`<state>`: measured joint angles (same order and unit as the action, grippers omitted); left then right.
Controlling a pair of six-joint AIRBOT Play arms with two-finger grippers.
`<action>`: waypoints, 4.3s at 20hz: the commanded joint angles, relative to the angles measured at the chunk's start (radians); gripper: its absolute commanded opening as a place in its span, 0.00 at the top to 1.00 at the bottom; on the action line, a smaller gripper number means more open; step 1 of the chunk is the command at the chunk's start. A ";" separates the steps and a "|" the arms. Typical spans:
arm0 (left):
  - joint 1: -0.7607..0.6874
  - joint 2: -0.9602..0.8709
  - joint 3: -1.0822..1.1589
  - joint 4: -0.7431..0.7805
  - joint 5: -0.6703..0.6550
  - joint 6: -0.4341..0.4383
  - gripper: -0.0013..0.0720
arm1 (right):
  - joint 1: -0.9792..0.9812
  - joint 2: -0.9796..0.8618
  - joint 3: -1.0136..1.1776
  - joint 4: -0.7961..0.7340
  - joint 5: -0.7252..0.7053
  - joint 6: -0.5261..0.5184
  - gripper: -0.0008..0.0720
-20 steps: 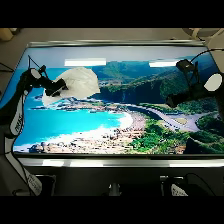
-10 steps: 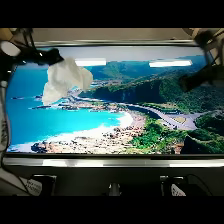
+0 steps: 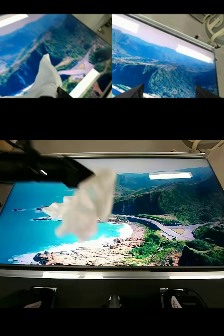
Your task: Fold the shirts.
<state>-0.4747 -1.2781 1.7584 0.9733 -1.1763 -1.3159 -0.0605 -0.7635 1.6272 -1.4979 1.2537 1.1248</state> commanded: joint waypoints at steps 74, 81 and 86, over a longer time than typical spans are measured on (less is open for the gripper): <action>0.386 0.446 -0.160 0.198 -0.110 -0.124 0.95 | 0.132 -0.157 0.055 -0.017 0.400 0.014 0.96; 0.386 0.004 -0.448 0.198 0.074 -0.067 0.95 | 0.132 -0.542 -0.304 0.034 -0.191 0.039 0.96; 0.386 -0.251 -0.433 0.124 0.175 -0.082 0.95 | 0.132 -0.729 -0.304 0.159 -0.344 0.102 0.96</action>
<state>-0.0883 -1.3918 1.3346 1.1580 -1.0542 -1.3911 0.0711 -1.3830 1.3411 -1.4258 1.0389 1.1843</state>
